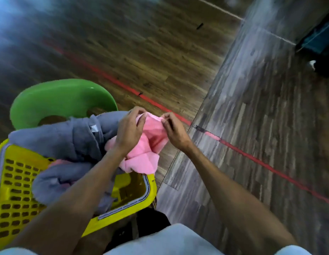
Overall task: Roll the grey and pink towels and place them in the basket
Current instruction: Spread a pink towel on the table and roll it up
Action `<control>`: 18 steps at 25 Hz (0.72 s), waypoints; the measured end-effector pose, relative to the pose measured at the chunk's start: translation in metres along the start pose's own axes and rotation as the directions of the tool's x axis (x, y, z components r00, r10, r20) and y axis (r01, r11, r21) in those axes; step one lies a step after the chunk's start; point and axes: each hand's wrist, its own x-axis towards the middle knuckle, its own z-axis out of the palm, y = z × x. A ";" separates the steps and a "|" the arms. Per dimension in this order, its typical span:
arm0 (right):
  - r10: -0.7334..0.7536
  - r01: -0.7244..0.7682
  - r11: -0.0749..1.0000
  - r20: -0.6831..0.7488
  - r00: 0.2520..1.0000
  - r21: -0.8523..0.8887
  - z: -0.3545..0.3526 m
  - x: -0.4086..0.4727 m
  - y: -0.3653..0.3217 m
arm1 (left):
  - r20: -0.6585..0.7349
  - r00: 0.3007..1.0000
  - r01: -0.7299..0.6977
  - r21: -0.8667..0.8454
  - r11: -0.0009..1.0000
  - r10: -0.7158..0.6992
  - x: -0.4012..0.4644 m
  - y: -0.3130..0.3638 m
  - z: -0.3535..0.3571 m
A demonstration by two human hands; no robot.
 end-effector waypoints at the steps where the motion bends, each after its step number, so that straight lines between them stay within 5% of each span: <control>1: -0.034 0.034 0.999 -0.043 0.998 -0.018 -0.017 -0.008 -0.013 | 0.016 0.998 -0.068 -0.006 0.998 0.069 0.007 0.019 -0.005; 8: -0.132 0.090 0.985 -0.312 0.941 -0.147 -0.141 -0.100 -0.086 | 0.165 0.868 -0.461 -0.088 0.883 0.469 0.011 0.152 -0.018; 18: -0.098 -0.112 0.947 -0.600 0.794 -0.302 -0.258 -0.246 -0.098 | 0.270 0.748 -0.574 -0.194 0.795 0.606 -0.056 0.279 0.068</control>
